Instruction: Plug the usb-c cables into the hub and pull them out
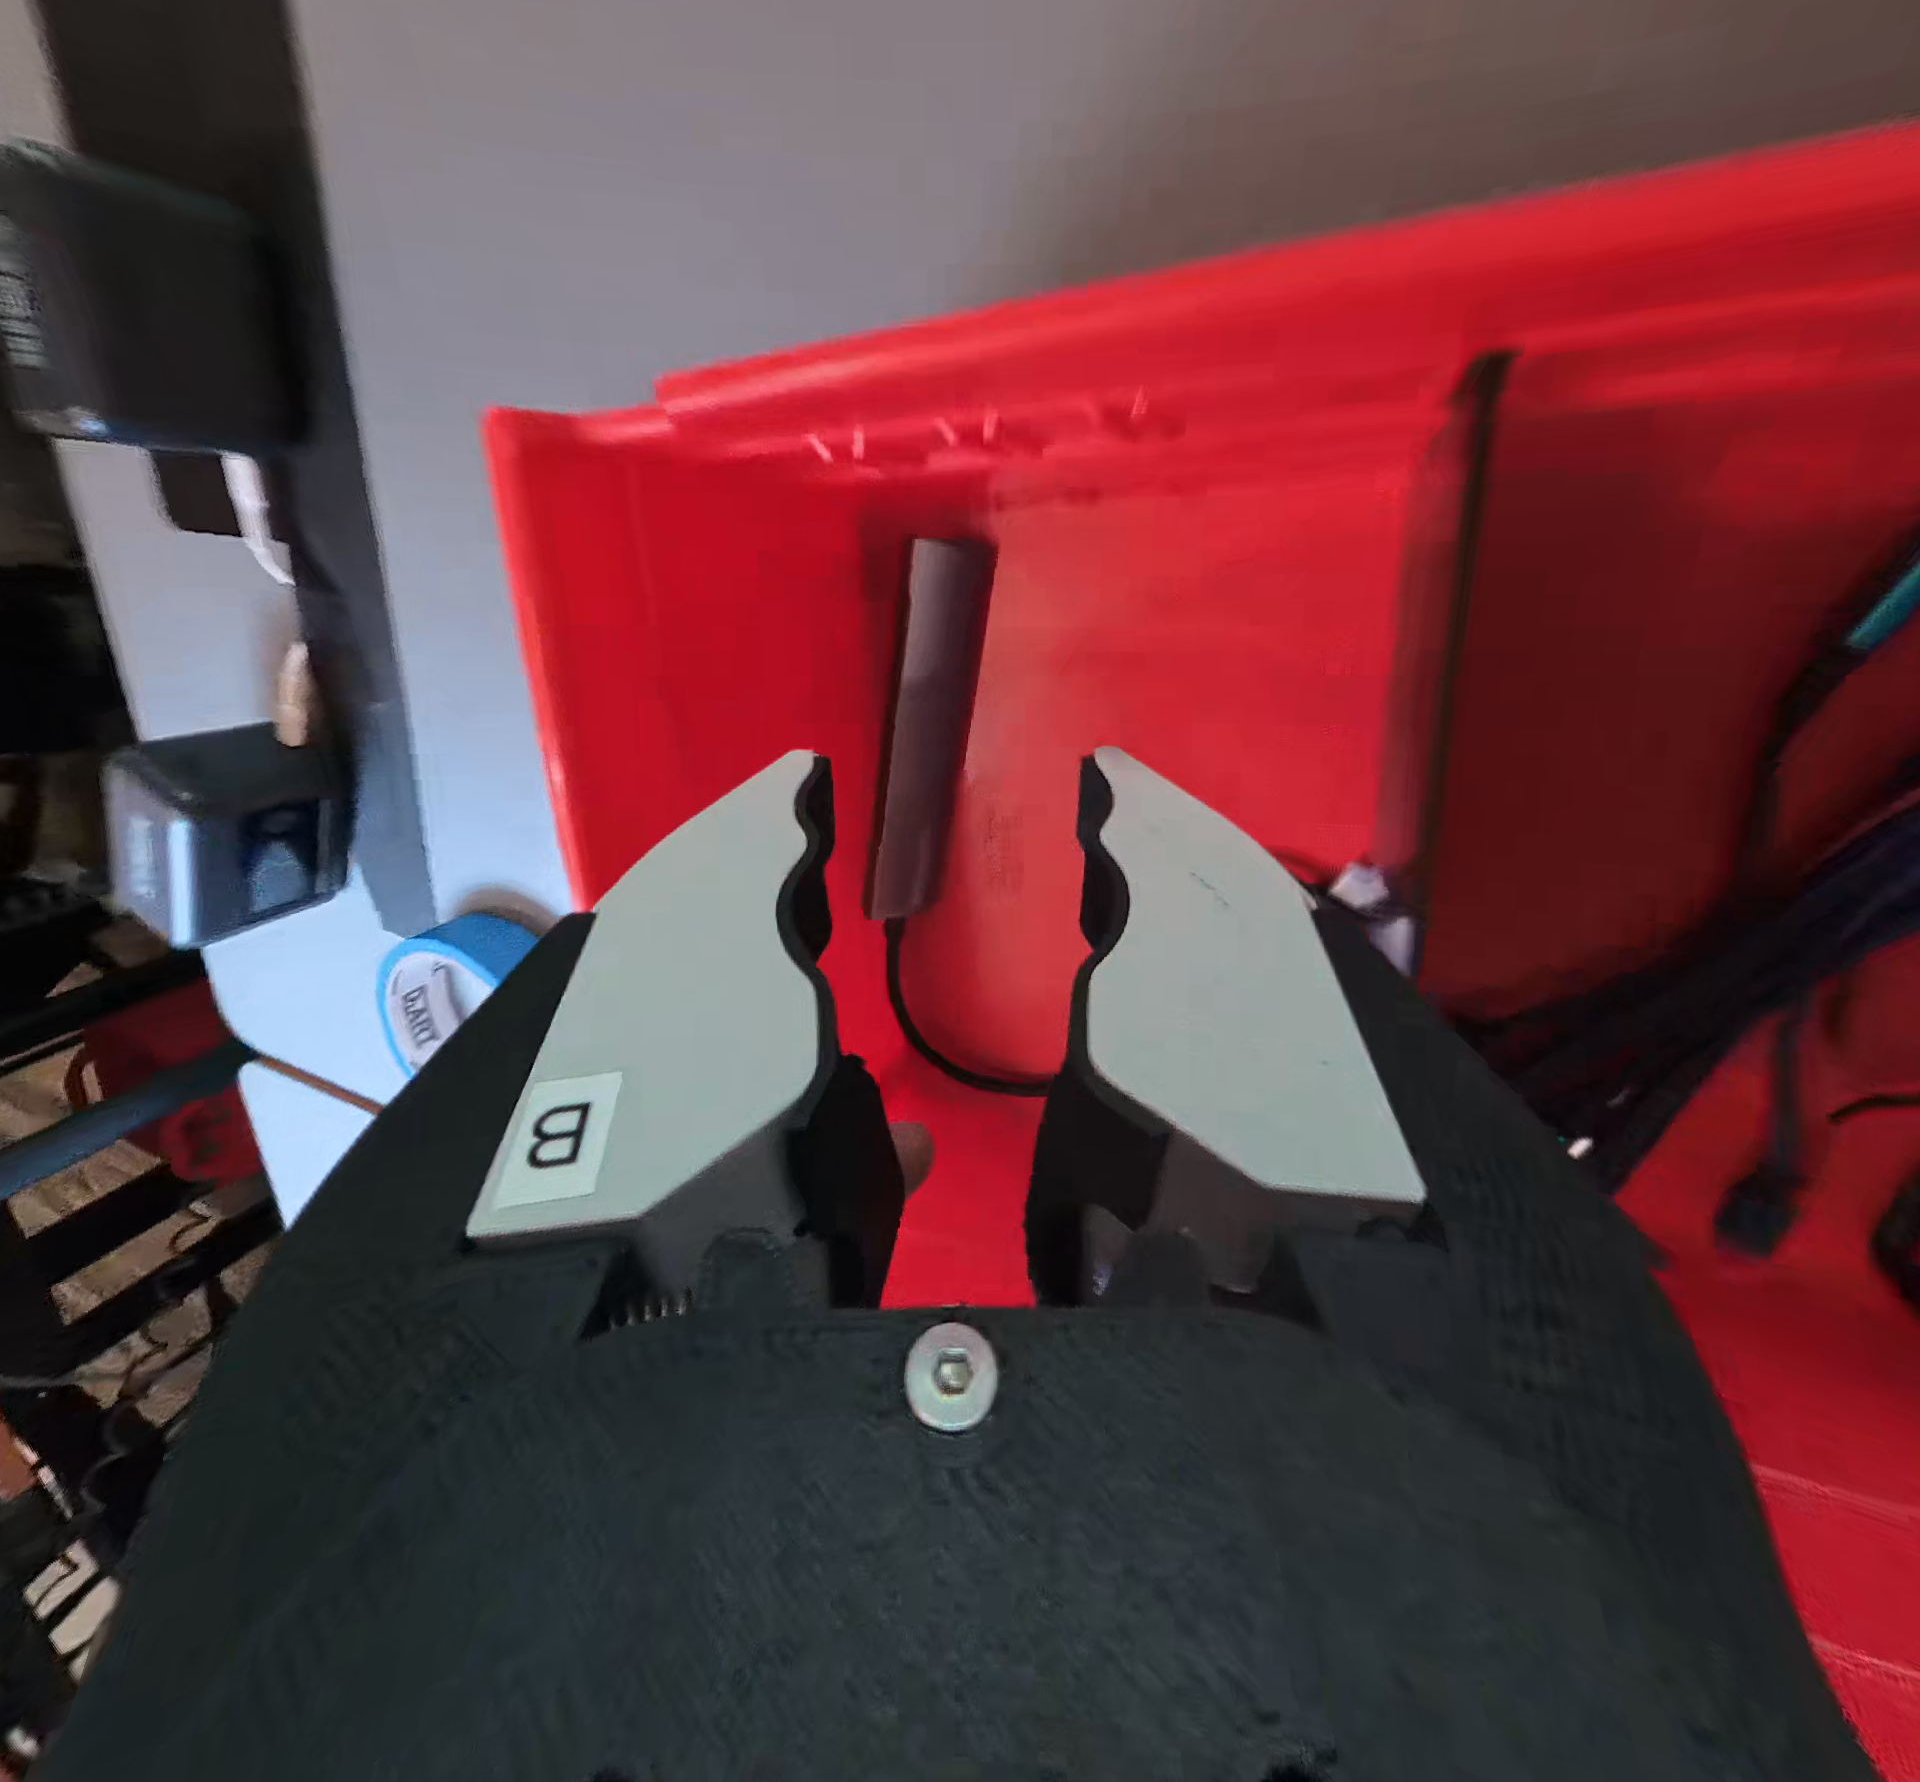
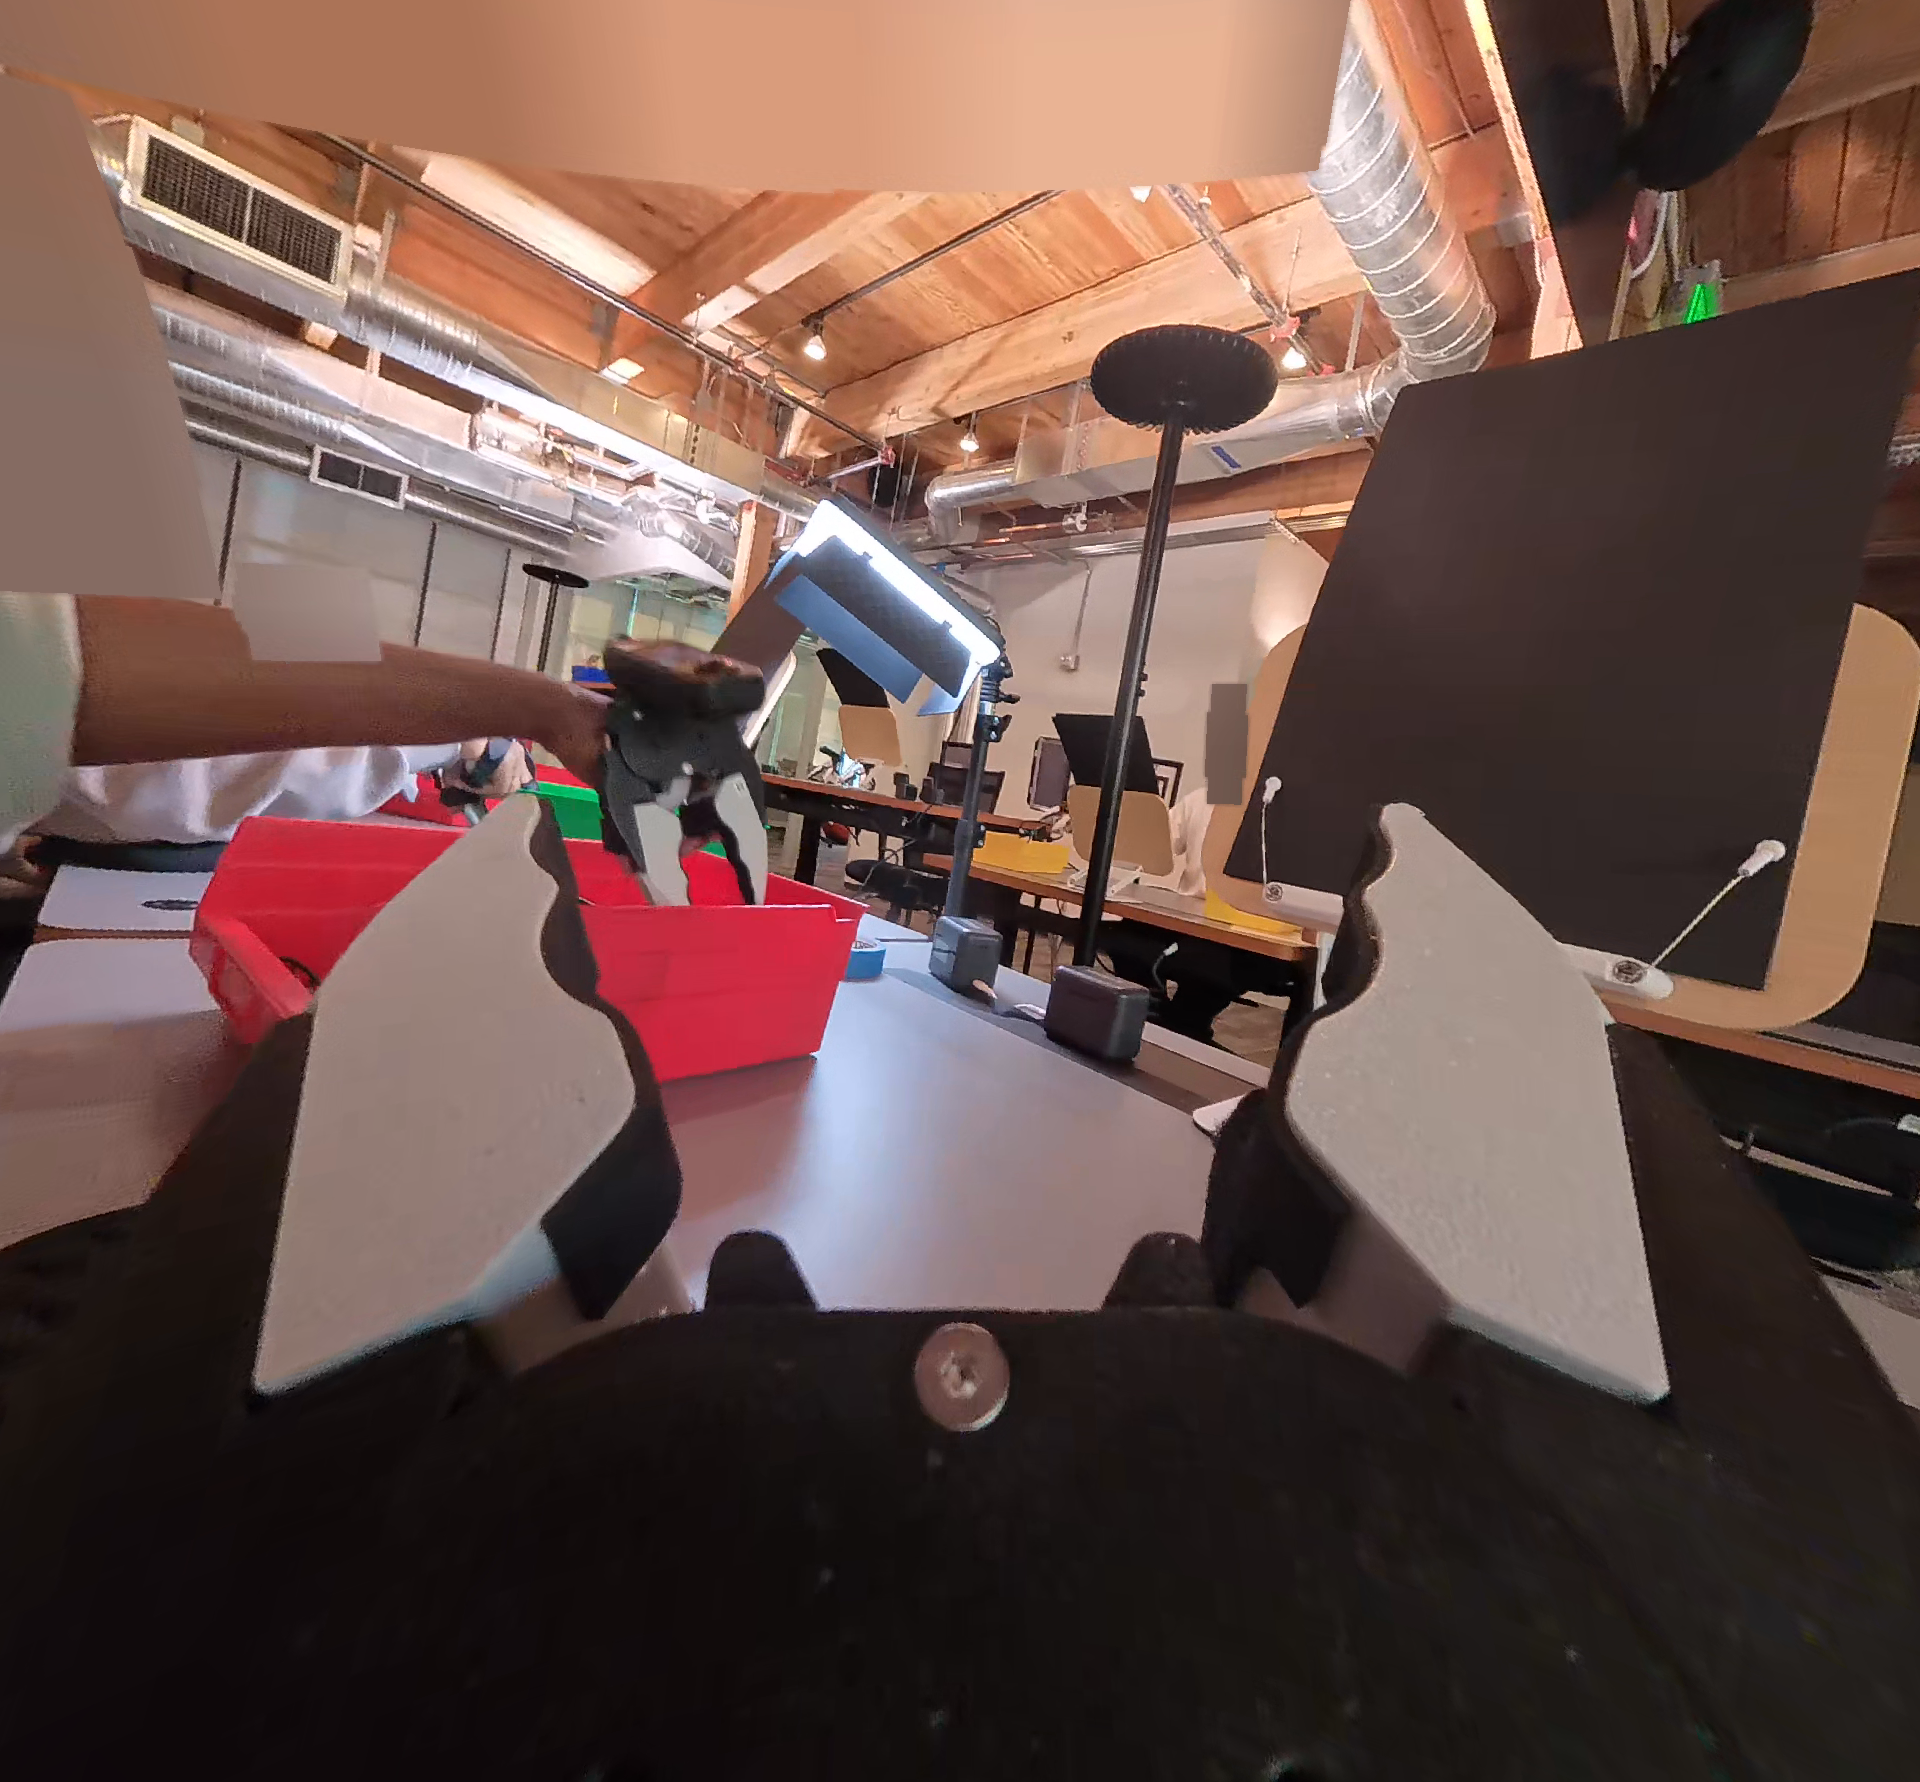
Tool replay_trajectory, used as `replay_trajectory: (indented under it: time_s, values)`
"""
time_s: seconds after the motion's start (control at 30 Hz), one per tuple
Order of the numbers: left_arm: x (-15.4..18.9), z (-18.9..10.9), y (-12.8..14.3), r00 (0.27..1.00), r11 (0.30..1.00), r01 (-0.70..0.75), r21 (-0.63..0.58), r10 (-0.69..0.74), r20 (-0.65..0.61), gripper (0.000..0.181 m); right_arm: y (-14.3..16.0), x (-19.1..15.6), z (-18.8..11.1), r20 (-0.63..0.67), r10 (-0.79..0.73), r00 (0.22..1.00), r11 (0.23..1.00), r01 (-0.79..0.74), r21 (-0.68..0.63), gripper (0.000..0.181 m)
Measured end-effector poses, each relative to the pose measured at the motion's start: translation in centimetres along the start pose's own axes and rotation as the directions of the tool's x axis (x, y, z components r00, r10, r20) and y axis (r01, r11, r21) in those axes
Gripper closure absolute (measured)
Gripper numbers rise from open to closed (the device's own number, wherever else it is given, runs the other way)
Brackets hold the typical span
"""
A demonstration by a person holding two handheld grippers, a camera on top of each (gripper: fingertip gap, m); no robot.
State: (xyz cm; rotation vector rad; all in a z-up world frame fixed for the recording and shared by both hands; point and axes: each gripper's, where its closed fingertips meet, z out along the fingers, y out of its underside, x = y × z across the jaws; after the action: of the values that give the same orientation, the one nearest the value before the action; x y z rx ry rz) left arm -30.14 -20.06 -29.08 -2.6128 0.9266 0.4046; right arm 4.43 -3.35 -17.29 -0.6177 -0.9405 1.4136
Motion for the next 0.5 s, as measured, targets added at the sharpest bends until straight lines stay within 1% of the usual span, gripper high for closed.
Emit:
replay_trajectory:
  time_s: [0.1, 0.2, 0.3, 0.37, 0.5]
  values:
    - [-0.4, 2.7, 0.9, 0.998, 0.999, -0.024, -0.048, 0.021, -0.055, 0.137, 0.3, -0.1, 0.1, 0.011, 0.015, 1.000, 1.000, -0.015, -0.007, 0.044]
    - [-1.4, 4.6, 1.6, 0.998, 0.993, -0.037, -0.112, 0.031, -0.049, 0.138, 0.7, -0.4, 0.3, 0.023, 0.031, 0.999, 0.999, -0.031, -0.022, 0.044]
    - [-0.6, 6.2, 2.1, 0.992, 0.984, -0.051, -0.173, 0.030, -0.125, 0.144, 0.7, -0.5, 0.3, 0.030, 0.036, 0.999, 0.999, -0.035, -0.023, 0.045]
    - [-0.2, 6.9, 2.6, 0.987, 0.970, -0.072, -0.232, 0.036, -0.155, 0.145, 0.7, -0.4, 0.3, 0.030, 0.045, 0.999, 0.999, -0.044, -0.021, 0.045]
    - [0.0, 6.9, 2.7, 0.984, 0.960, -0.040, -0.276, -0.010, -0.179, 0.150, 0.8, -0.4, 0.3, 0.033, 0.078, 0.996, 0.997, -0.077, -0.024, 0.046]
